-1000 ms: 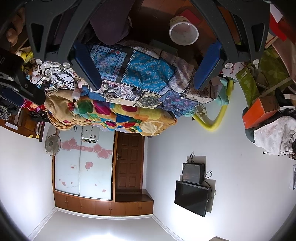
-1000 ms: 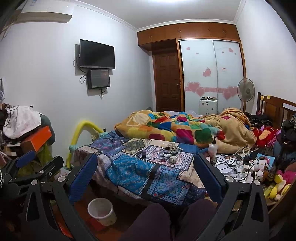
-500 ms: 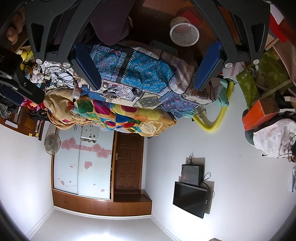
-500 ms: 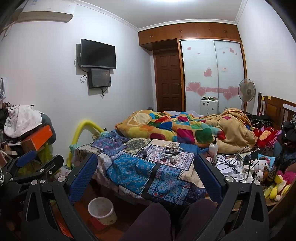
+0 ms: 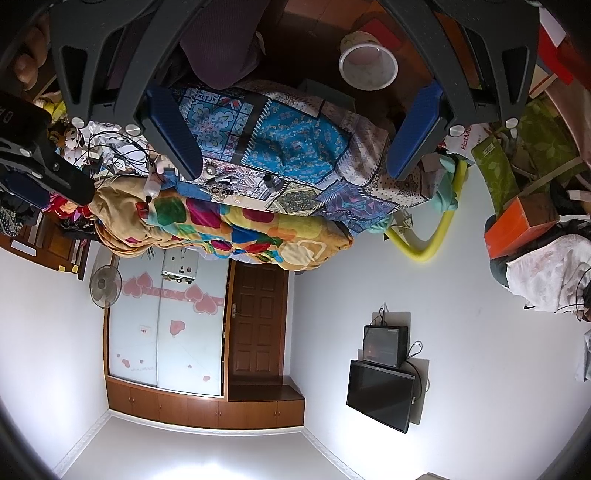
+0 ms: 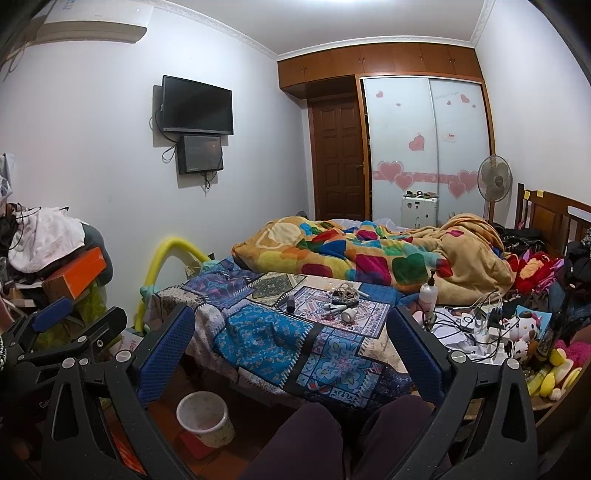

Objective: Collect trash

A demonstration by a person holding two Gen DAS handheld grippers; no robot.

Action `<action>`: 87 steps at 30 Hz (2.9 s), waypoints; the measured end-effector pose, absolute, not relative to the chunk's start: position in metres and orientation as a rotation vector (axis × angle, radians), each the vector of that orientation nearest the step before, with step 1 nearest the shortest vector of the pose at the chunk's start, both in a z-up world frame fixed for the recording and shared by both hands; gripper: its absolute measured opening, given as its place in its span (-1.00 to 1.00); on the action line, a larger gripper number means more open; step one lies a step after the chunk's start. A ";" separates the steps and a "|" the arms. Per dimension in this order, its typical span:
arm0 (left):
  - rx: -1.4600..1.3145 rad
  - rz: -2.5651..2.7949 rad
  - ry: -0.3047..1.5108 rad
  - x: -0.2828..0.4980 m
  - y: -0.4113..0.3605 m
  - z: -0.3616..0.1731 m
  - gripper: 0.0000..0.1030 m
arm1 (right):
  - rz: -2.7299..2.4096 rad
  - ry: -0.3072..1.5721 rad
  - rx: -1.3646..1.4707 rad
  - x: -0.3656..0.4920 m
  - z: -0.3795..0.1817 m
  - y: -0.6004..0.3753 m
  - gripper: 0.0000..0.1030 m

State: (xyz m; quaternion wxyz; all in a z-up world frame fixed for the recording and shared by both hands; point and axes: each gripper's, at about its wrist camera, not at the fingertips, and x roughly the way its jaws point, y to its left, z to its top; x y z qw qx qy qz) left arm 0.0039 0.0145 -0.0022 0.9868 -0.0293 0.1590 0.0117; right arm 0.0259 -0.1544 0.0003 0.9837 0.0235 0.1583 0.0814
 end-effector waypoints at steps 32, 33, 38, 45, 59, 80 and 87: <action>-0.065 -0.106 0.576 0.225 -0.043 -0.072 0.80 | -0.023 0.481 -0.084 0.192 -0.056 -0.207 1.00; -0.062 -0.107 0.593 0.237 -0.048 -0.080 0.79 | -0.026 0.500 -0.089 0.202 -0.062 -0.211 1.00; -0.068 -0.097 0.674 0.288 -0.059 -0.113 0.70 | -0.019 0.587 -0.105 0.244 -0.090 -0.226 1.00; -0.084 -0.076 0.777 0.362 -0.065 -0.158 0.70 | 0.031 0.691 -0.090 0.304 -0.123 -0.237 1.00; -0.051 -0.010 0.843 0.488 -0.063 -0.227 0.67 | 0.163 0.912 0.120 0.414 -0.190 -0.250 0.71; -0.068 -0.043 0.891 0.555 -0.053 -0.282 -0.49 | 0.204 1.009 0.217 0.459 -0.235 -0.241 -0.28; -0.057 -0.059 0.900 0.542 -0.053 -0.272 -0.50 | 0.199 0.962 0.192 0.451 -0.222 -0.239 -0.29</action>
